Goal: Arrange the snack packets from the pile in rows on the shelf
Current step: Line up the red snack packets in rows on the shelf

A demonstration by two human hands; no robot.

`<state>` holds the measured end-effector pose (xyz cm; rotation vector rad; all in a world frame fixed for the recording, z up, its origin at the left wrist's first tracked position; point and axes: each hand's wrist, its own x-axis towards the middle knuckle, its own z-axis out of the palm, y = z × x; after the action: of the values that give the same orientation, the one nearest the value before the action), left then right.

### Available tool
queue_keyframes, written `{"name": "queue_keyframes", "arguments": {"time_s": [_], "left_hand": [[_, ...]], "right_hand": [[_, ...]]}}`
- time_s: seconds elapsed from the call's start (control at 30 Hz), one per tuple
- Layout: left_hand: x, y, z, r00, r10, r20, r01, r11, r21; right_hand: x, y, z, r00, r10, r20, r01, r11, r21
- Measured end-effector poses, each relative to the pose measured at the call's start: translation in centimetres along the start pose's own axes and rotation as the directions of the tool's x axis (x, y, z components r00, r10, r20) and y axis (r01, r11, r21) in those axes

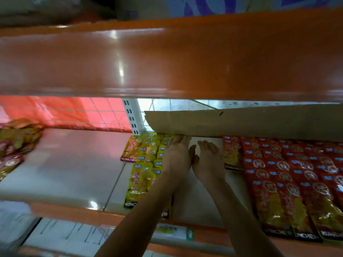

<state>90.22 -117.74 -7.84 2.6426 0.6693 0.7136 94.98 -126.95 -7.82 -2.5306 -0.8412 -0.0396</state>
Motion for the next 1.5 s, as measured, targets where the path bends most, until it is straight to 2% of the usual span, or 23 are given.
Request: {"name": "queue_keyframes", "arguments": {"time_s": [0.1,0.33,0.73,0.97,1.1,1.3,1.37,1.5], "left_hand": [[-0.8,-4.3,-3.1,0.999,-0.015,-0.050,0.018,0.999,0.049],[-2.5,-16.9,-9.2,0.962,-0.266,-0.065,0.274,0.934,0.231],[-5.6,-36.5,-19.1,0.844,-0.523,-0.113,0.535,0.811,0.238],[-7.4,-44.6,-23.7,0.776,-0.596,-0.208,0.631,0.728,0.268],[-8.5,-48.2,-26.3,0.669,-0.678,-0.307,0.742,0.635,0.216],[-10.3,-51.5,-27.8,0.508,-0.806,-0.304,0.859,0.445,0.255],[-10.6,-51.9,-27.9,0.490,-0.822,-0.290,0.868,0.427,0.255],[-11.0,-52.4,-28.1,0.502,-0.807,-0.311,0.865,0.459,0.205]], "right_hand": [[0.0,-4.6,1.7,0.994,-0.104,0.010,0.104,0.995,-0.002],[-0.4,-17.0,8.2,0.963,-0.264,0.051,0.265,0.964,-0.005],[-0.9,-36.9,19.2,0.897,-0.413,0.157,0.402,0.911,0.094],[-2.4,-44.5,22.7,0.904,-0.330,0.271,0.306,0.943,0.127],[-3.3,-48.4,24.5,0.907,-0.306,0.290,0.288,0.952,0.106],[-3.7,-52.9,27.0,0.920,-0.246,0.304,0.244,0.969,0.046],[-3.6,-53.7,27.6,0.921,-0.239,0.307,0.247,0.969,0.013],[-3.3,-54.0,28.1,0.925,-0.219,0.310,0.224,0.974,0.021]]}}
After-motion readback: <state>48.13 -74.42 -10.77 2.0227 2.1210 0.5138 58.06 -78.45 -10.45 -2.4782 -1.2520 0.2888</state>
